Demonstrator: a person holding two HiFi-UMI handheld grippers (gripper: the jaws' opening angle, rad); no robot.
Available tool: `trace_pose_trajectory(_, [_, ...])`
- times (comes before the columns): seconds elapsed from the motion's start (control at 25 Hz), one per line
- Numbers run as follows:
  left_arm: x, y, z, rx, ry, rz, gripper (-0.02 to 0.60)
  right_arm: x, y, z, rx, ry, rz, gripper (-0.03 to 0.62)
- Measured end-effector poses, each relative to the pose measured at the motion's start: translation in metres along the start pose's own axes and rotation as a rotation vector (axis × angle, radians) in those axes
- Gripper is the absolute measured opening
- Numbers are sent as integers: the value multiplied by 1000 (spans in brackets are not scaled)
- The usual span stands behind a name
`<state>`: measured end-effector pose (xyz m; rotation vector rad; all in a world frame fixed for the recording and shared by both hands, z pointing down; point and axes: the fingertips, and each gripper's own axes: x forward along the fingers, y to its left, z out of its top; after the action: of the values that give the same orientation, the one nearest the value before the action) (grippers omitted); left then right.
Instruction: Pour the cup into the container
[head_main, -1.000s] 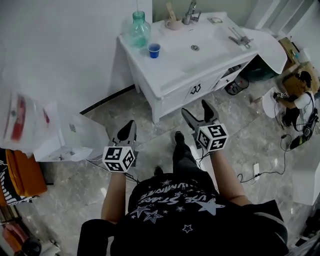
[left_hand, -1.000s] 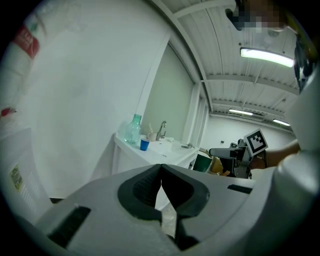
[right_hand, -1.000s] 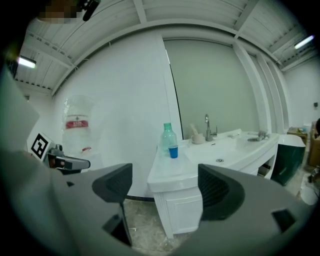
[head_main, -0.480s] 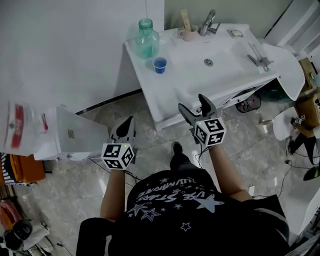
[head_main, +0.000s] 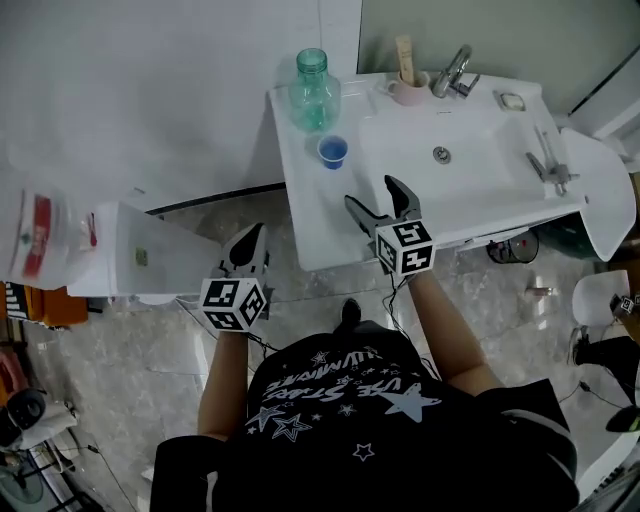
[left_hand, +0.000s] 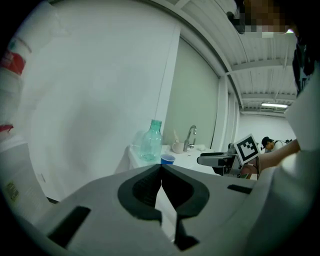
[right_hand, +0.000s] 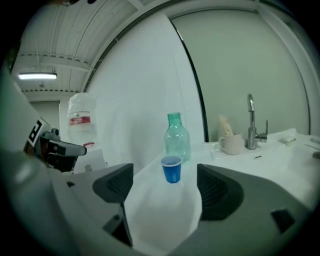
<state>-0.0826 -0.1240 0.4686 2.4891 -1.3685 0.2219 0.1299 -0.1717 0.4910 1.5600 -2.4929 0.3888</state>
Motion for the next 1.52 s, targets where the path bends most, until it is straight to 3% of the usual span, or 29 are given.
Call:
trace_pose_trajectory(0.2, [17, 8, 3, -17, 1, 67, 12, 46, -9, -13, -50, 63, 71, 387])
trace_pose_trajectory(0.52, [34, 26, 8, -45, 1, 152, 12, 98, -25, -27, -117, 123, 109, 370])
trace_pose_trajectory(0.84, [55, 34, 10, -42, 15, 120, 12, 125, -17, -33, -134, 143, 142, 370])
trace_pose_trajectory(1.52, [98, 59, 15, -37, 51, 27, 12, 165, -18, -47, -198, 199, 122, 349])
